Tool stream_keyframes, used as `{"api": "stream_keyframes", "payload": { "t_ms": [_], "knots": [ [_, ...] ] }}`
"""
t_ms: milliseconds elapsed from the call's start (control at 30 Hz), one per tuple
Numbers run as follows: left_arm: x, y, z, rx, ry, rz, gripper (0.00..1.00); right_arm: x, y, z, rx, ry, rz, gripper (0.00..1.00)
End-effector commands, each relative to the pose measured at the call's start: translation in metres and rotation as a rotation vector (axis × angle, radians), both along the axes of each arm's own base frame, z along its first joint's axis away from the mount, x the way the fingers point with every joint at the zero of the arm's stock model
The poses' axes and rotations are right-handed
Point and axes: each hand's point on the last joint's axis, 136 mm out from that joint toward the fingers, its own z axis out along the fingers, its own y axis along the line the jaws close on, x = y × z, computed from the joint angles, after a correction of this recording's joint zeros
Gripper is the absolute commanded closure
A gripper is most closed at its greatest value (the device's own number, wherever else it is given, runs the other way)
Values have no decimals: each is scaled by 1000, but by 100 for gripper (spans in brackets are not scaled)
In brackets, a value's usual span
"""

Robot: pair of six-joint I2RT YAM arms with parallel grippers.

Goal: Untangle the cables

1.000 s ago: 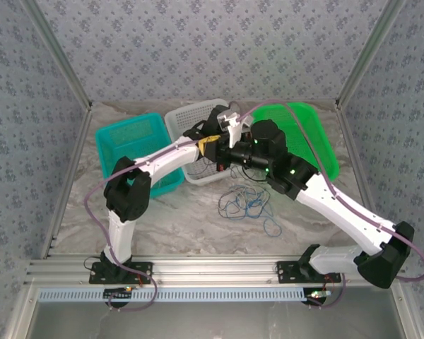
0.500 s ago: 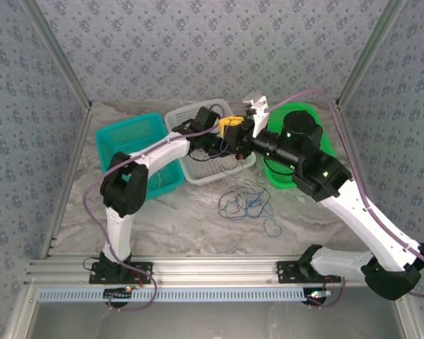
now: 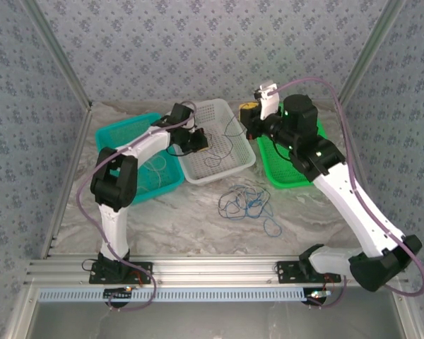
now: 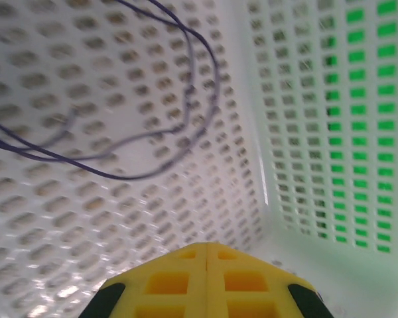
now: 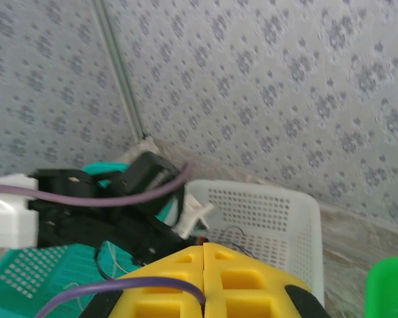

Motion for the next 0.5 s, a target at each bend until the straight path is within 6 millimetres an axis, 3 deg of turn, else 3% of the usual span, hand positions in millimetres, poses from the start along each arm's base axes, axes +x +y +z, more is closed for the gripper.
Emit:
{"api": "stream_keyframes", "payload": {
  "t_ms": [0, 267, 467],
  "knots": [
    [21, 21, 27, 19, -72, 50, 99, 16, 2, -21, -42, 27, -1, 100],
    [78, 46, 32, 65, -124, 103, 98, 51, 3, -91, -104, 159, -25, 100],
    [101, 62, 29, 131, -156, 145, 98, 81, 2, -145, -139, 264, -50, 100]
  ]
}}
